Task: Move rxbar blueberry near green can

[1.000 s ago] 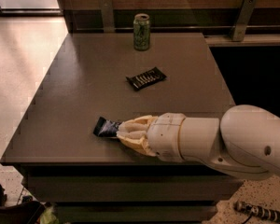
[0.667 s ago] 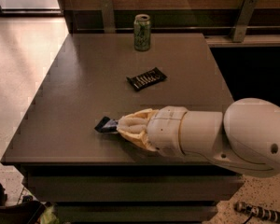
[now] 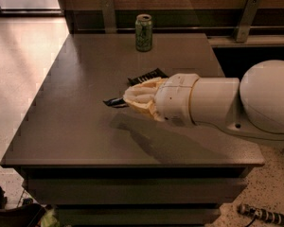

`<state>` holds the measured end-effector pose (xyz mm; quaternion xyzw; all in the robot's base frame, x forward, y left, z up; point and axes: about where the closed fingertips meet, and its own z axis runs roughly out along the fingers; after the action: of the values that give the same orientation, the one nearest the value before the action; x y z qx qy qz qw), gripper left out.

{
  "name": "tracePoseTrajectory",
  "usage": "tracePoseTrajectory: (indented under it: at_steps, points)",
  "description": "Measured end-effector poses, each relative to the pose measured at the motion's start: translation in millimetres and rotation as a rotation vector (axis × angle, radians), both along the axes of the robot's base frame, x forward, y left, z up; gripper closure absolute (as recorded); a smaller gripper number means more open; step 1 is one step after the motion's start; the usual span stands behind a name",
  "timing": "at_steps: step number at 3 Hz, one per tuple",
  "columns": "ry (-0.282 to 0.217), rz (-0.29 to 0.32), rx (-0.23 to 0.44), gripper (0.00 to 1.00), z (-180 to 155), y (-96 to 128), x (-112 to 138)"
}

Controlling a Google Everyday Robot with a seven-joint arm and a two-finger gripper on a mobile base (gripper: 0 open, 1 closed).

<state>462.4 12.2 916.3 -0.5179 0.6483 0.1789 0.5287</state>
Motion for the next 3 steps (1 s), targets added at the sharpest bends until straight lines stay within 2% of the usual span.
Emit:
tracePoseTrajectory:
  at_steps: [1,2,3]
  points:
    - [-0.075,-0.033,0.011,1.0,34.6,-16.3,40.0]
    - [-0.126,-0.071,0.02,1.0,62.8,-31.7,76.1]
    - [-0.153,-0.103,0.023,1.0,81.4,-45.3,112.3]
